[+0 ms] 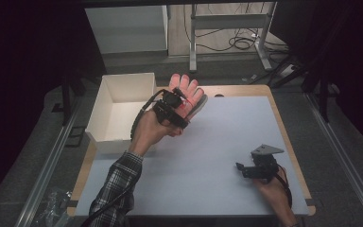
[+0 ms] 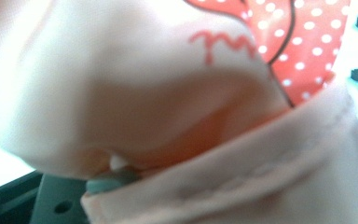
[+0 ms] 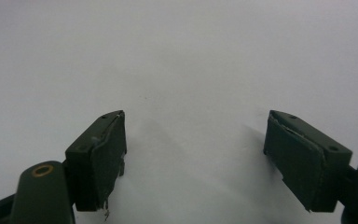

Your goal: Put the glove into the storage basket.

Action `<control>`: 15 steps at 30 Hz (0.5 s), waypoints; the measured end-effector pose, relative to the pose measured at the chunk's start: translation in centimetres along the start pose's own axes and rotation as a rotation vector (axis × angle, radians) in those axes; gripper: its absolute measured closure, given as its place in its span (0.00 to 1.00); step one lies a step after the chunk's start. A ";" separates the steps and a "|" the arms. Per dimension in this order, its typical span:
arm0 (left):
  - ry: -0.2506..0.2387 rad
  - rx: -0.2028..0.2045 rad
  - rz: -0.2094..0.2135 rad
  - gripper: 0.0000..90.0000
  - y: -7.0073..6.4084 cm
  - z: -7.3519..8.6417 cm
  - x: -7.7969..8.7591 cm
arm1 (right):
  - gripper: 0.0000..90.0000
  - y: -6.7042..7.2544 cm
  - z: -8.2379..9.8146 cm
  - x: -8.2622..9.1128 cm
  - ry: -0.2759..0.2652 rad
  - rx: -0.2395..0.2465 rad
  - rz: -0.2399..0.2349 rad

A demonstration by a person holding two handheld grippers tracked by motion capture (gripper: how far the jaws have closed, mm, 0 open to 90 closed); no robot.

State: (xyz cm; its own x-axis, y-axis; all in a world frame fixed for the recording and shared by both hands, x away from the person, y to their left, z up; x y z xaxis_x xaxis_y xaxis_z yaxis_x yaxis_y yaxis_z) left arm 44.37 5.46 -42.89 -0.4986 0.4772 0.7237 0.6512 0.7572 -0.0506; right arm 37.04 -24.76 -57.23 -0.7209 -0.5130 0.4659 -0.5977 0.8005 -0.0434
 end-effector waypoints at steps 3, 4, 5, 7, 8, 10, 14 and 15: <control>-0.010 0.018 -0.026 0.40 1.3 -0.4 0.9 | 0.23 0.0 0.0 0.0 0.000 0.000 0.000; -0.011 0.022 -0.033 0.40 1.6 -0.5 1.1 | 0.23 0.0 0.0 0.0 0.000 0.000 0.000; -0.014 0.029 -0.043 0.40 2.0 -0.5 1.4 | 0.23 0.0 0.0 0.0 -0.001 0.001 0.000; -0.023 0.046 -0.061 0.40 2.9 -0.5 2.0 | 0.23 0.0 0.0 0.0 -0.001 0.000 0.000; -0.026 0.052 -0.063 0.40 3.2 -0.5 2.2 | 0.23 0.0 0.0 0.0 -0.002 0.002 0.000; -0.037 0.071 -0.076 0.40 4.1 -0.4 2.8 | 0.23 0.0 0.0 0.0 -0.001 0.002 0.000; -0.052 0.105 -0.119 0.40 5.9 -0.1 4.0 | 0.23 0.0 0.0 0.0 -0.002 0.003 0.000; -0.055 0.115 -0.131 0.39 6.3 0.0 4.3 | 0.23 0.0 0.0 0.0 -0.002 0.003 0.000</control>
State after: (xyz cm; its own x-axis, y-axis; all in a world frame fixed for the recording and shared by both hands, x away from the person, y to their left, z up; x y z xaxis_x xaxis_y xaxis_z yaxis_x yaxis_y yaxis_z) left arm 46.31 12.32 -40.12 -0.6074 0.3926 0.6906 0.5109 0.8588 -0.0389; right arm 37.06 -24.77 -57.23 -0.7218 -0.5132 0.4644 -0.5983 0.8000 -0.0459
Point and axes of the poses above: each handheld gripper's, and its own axes: x roughly backward along the jaws, z roughly out of its underside, y roughly to its left, the point moved 6 cm from there along -x, roughly forward along the jaws, and after that the axes turned 15 degrees about -y, right-handed, at the moved point
